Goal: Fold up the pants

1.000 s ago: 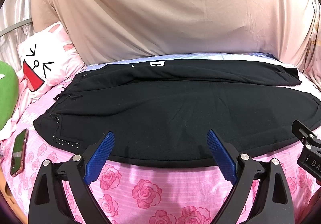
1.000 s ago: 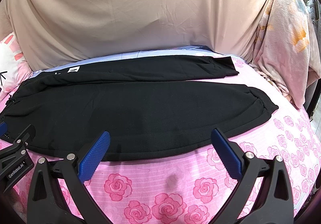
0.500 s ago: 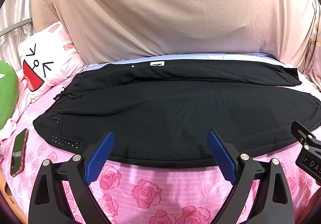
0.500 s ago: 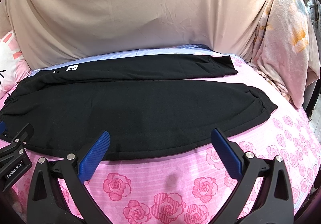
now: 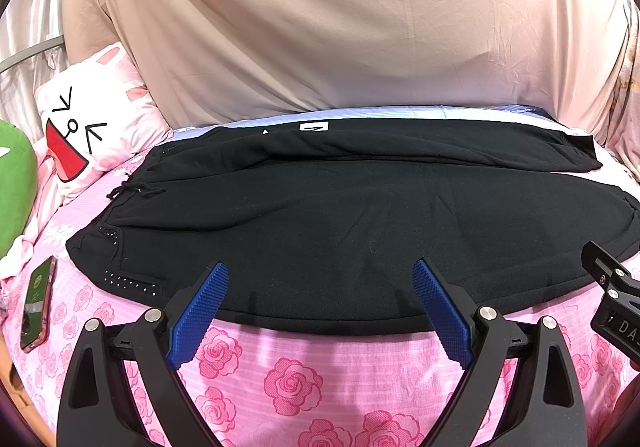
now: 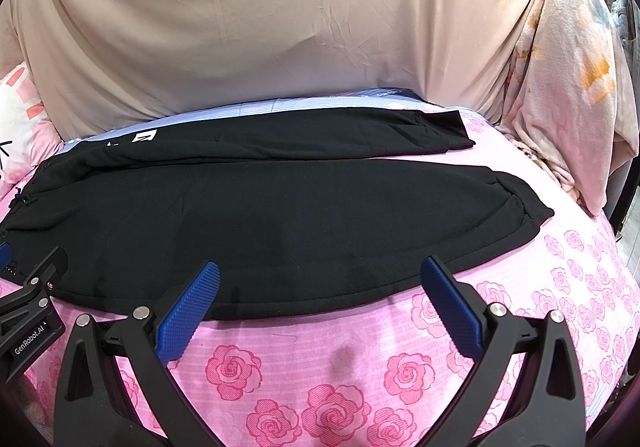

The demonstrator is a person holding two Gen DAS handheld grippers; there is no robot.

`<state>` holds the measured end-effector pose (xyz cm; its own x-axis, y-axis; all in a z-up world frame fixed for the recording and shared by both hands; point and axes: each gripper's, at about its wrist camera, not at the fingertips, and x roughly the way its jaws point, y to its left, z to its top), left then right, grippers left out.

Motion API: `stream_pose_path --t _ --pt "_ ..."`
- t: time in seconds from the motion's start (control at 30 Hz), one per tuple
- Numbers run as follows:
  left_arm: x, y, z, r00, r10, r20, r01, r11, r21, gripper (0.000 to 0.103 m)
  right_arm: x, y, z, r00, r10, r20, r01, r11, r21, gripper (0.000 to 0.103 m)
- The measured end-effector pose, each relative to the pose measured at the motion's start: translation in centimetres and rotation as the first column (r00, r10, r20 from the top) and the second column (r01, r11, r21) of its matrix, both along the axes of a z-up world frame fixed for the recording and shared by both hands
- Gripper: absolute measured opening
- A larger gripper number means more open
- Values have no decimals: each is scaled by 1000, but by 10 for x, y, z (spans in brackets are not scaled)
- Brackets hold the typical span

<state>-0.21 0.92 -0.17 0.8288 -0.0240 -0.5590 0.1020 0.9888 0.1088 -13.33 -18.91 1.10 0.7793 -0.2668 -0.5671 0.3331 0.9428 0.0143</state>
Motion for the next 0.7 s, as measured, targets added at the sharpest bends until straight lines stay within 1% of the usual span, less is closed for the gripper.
stream_pose_path --t 0.7 --pt "0 1 1 1000 -4 -2 4 1000 -8 92 -3 -2 -5 1000 -3 -7 3 1000 8 98"
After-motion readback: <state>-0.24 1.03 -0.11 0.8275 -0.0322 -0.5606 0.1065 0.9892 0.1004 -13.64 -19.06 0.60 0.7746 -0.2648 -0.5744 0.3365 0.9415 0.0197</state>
